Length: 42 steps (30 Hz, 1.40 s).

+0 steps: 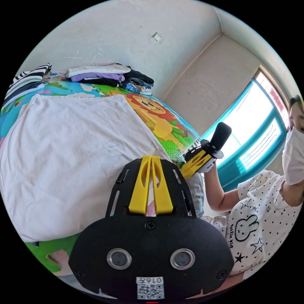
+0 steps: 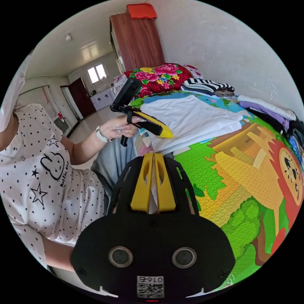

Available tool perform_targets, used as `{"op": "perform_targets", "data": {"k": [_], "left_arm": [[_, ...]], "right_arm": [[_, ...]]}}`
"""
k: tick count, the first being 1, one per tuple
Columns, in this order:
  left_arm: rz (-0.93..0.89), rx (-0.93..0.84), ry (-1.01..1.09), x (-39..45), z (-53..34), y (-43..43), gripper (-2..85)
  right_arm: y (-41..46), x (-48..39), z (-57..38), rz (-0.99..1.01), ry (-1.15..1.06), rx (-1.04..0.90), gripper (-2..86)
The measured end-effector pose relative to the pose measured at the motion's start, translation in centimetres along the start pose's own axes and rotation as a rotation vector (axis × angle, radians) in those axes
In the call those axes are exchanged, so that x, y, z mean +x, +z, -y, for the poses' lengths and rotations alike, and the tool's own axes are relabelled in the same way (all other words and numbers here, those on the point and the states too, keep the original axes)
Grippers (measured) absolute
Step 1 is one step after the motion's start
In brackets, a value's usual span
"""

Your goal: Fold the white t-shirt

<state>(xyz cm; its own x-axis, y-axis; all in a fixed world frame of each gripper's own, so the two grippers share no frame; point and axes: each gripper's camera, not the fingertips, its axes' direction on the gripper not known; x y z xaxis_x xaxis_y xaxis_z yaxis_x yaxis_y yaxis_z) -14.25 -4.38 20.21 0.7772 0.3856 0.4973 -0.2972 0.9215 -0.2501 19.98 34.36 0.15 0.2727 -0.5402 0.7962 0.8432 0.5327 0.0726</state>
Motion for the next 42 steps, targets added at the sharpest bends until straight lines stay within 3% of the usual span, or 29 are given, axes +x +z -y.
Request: {"op": "perform_targets", "data": {"k": [2,6,11,18,27,31,42], "left_arm": [[0.006,0.001,0.012,0.5,0.2,0.2,-1.0],[0.003,0.000,0.009,1.2,0.7,0.5,-1.0],[0.009,-0.002,0.010,2.1,1.4,0.8,-1.0],[-0.001,0.007,0.006,3.0,2.2,0.9,-1.0],[-0.002,0.010,0.006,4.3,3.5,0.8,-1.0],[-0.003,0.008,0.009,4.8,4.0,0.6,-1.0],[-0.044,-0.007,0.005,5.9,5.5,-0.4,-1.0]], "right_arm": [[-0.3,-0.2,-0.6,0.072,0.001,0.021,0.9],[-0.7,-0.5,-1.3,-0.106,0.103,0.148,2.5],[1.8,-2.3,0.1,-0.197,0.066,0.054,7.7],[2.6,-3.9,0.7,-0.227,0.031,0.050,8.5],[4.2,-4.6,1.8,-0.223,0.014,0.030,7.1],[4.6,-4.4,2.1,-0.276,0.026,0.033,1.9],[4.3,-1.9,2.1,-0.169,0.043,0.098,-0.1]]}}
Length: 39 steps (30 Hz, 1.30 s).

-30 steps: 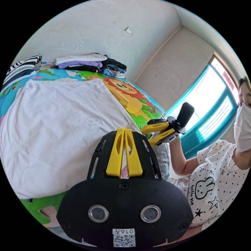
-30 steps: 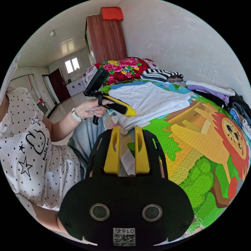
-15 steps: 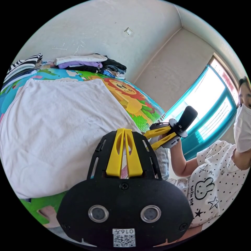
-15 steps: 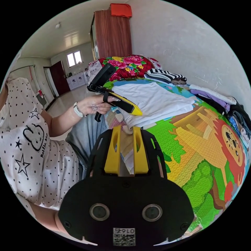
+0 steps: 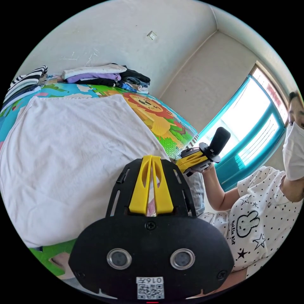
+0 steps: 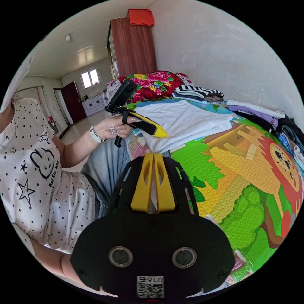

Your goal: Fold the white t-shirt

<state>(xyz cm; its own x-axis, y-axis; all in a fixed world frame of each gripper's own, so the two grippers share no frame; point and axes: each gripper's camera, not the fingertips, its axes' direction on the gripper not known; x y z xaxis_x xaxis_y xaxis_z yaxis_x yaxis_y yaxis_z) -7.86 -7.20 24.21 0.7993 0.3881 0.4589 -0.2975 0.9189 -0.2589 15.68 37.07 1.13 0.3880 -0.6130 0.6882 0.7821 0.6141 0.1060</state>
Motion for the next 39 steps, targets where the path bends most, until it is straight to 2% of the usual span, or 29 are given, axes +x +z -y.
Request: {"op": "perform_targets", "data": {"k": [5,10,13,19,21,24,27,31,35,39], "left_arm": [[0.031,-0.015,0.071,3.1,1.5,-0.3,-1.0],[0.062,-0.066,0.113,5.7,2.3,1.3,-1.0],[0.065,-0.071,0.130,7.0,1.9,2.0,-1.0],[-0.003,-0.083,0.192,10.2,2.4,0.7,-1.0],[0.079,-0.009,0.208,11.3,3.0,-0.6,-1.0],[0.237,-0.016,0.164,11.4,3.6,-0.4,-1.0],[0.218,-0.063,0.138,11.5,3.8,0.5,-1.0],[0.243,-0.079,0.154,12.5,3.5,0.9,-1.0],[0.261,-0.099,0.193,13.2,3.4,1.1,-1.0],[0.243,-0.116,0.223,13.7,3.3,0.6,-1.0]], "right_arm": [[-0.3,1.5,0.4,0.063,0.037,0.053,0.2],[-0.2,1.5,1.4,0.051,-0.008,0.013,0.1],[-1.1,1.8,2.7,-0.005,-0.017,0.016,-0.1],[-4.5,4.6,10.9,-0.262,0.004,0.017,-0.2],[-3.7,6.3,13.9,-0.352,-0.061,-0.041,-0.2],[0.4,10.6,18.5,-0.542,-0.108,-0.198,-0.3],[4.6,15.0,21.8,-0.566,-0.145,-0.331,-0.3],[7.4,21.7,24.4,-0.677,0.043,-0.470,0.7],[4.9,28.0,25.3,-0.443,0.268,-0.393,6.4],[2.2,34.2,24.5,-0.230,0.462,-0.252,7.7]]}}
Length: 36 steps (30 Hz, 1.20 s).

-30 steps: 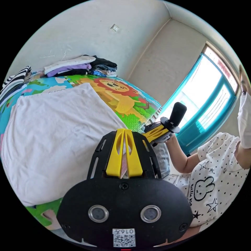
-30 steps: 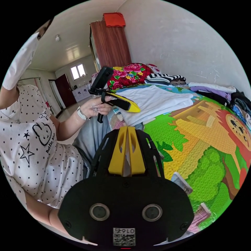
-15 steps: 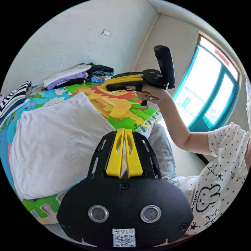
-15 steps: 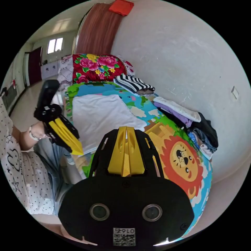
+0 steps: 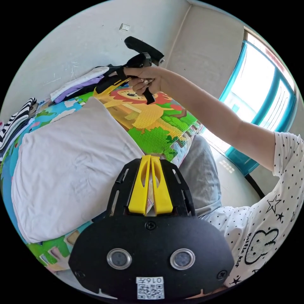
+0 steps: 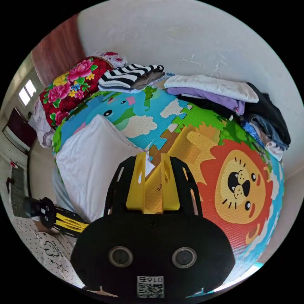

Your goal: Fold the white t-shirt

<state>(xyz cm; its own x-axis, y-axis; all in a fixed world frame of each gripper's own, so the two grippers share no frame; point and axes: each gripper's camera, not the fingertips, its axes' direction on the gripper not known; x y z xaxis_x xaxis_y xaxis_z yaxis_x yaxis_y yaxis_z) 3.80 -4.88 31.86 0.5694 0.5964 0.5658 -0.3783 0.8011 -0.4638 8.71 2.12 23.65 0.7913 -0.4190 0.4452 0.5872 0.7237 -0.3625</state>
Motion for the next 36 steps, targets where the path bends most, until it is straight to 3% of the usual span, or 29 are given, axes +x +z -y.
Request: {"op": "perform_targets", "data": {"k": [5,11,20,24,36], "left_arm": [[0.029,-0.005,0.025,0.8,-0.2,-0.5,-1.0],[0.025,-0.007,0.028,0.8,-0.4,-1.0,-1.0],[0.046,0.067,0.082,2.4,0.3,-4.0,-1.0],[0.161,-0.015,0.056,1.6,0.3,-2.3,-1.0],[0.119,-0.040,0.057,-0.3,-2.9,-0.4,-1.0]], "right_arm": [[0.7,7.5,2.0,0.327,0.129,-0.089,8.2],[2.2,11.5,3.4,0.452,0.165,-0.135,7.3],[0.1,12.6,6.0,0.410,0.066,-0.111,0.9],[0.0,12.3,6.7,0.323,0.032,-0.140,0.6],[2.7,13.9,6.9,0.302,-0.025,-0.184,0.2]]}}
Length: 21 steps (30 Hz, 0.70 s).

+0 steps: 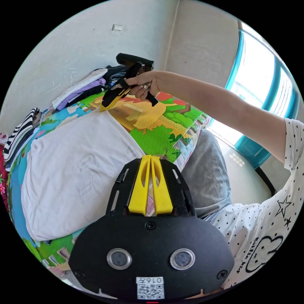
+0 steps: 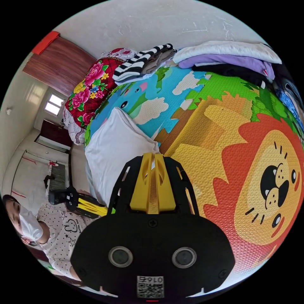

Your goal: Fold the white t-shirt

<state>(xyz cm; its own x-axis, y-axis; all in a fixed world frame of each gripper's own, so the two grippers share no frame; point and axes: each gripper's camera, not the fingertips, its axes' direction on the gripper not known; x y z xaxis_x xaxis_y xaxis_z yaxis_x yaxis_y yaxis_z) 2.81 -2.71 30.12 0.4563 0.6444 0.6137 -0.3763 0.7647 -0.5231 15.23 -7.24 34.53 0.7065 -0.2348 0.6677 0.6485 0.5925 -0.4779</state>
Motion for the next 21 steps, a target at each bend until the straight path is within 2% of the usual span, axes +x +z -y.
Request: {"op": "perform_targets", "data": {"k": [7,10,12,16,18,19,21], "left_arm": [[0.020,0.020,-0.007,-0.5,-2.0,0.3,-1.0],[0.022,0.023,-0.008,-0.9,-2.9,0.5,-1.0],[0.017,0.030,-0.015,-1.3,-3.7,0.6,-1.0],[0.005,0.043,-0.024,-2.1,-5.1,0.8,-1.0],[0.001,0.053,-0.030,-2.5,-6.1,0.9,-1.0],[0.001,0.055,-0.032,-2.6,-6.3,0.9,-1.0],[0.005,0.075,-0.040,-2.8,-7.5,1.0,-1.0]], "right_arm": [[-0.6,-0.4,-0.1,0.058,-0.014,0.023,0.1],[-2.6,-2.9,-0.8,-0.182,-0.015,0.151,-0.3],[-2.9,-5.8,-1.4,-0.258,-0.102,0.192,-0.4],[0.1,-11.9,-2.6,-0.249,-0.317,0.098,-0.4],[2.2,-13.0,-2.9,-0.332,-0.336,0.011,-0.4],[4.0,-13.1,-3.1,-0.442,-0.338,-0.084,-0.5],[4.0,-13.7,-3.5,-0.415,-0.346,-0.038,-0.5]]}}
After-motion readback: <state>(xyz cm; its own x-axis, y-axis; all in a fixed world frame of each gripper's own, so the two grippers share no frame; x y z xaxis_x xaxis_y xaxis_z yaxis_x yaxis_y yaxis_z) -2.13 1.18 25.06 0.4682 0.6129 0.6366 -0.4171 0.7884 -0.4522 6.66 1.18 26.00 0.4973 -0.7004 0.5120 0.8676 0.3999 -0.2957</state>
